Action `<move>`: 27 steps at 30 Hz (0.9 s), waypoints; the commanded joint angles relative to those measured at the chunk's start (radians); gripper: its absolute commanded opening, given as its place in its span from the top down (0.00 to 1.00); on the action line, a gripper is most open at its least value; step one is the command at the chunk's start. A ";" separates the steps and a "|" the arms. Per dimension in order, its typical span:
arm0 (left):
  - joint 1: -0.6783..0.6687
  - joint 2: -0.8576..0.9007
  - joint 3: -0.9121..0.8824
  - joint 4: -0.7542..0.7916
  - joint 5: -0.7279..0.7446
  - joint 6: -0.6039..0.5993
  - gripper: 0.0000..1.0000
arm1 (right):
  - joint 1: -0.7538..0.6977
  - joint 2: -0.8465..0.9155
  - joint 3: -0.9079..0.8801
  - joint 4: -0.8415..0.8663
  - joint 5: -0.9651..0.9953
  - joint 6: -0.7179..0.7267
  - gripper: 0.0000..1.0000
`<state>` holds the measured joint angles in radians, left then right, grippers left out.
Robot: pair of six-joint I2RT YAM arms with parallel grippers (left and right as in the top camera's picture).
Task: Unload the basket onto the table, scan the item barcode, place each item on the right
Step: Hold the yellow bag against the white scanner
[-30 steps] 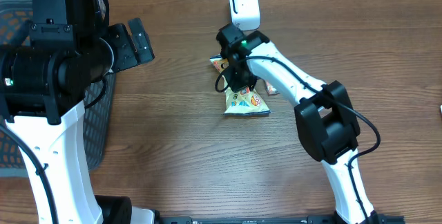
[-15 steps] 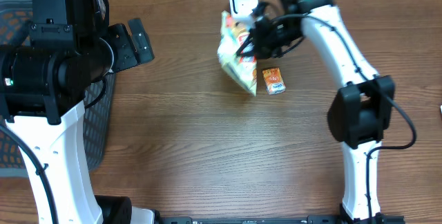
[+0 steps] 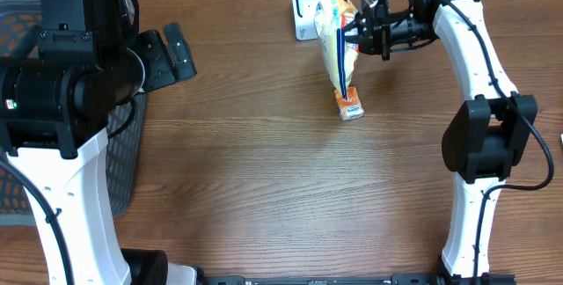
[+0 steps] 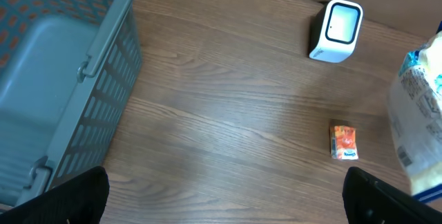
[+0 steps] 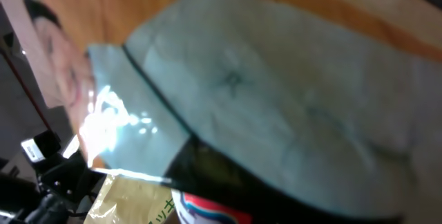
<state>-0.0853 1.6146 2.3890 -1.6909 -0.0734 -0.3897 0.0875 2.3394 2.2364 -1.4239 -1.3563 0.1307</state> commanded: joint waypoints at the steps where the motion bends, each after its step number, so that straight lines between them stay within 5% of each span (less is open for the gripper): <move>1: 0.002 0.001 0.002 0.002 -0.012 0.009 0.00 | 0.010 -0.007 0.014 0.078 0.148 0.132 0.96; 5: 0.002 0.001 0.002 0.002 -0.012 0.009 0.00 | 0.034 -0.007 0.014 0.293 0.510 0.477 0.96; 8: 0.002 0.001 0.002 0.002 -0.012 0.009 0.00 | 0.061 -0.007 0.014 0.530 0.637 0.600 0.96; 12: 0.002 0.001 0.002 0.002 -0.012 0.009 0.00 | 0.103 -0.007 0.014 0.767 0.838 0.671 0.96; 20: 0.002 0.001 0.002 0.002 -0.012 0.009 0.00 | 0.259 -0.004 0.008 0.936 1.545 0.760 0.96; 27: 0.002 0.001 0.002 0.002 -0.012 0.009 0.00 | 0.330 0.062 0.008 1.117 1.736 0.760 0.96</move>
<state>-0.0853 1.6146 2.3886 -1.6905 -0.0761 -0.3897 0.4175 2.3543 2.2314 -0.3382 0.2005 0.8734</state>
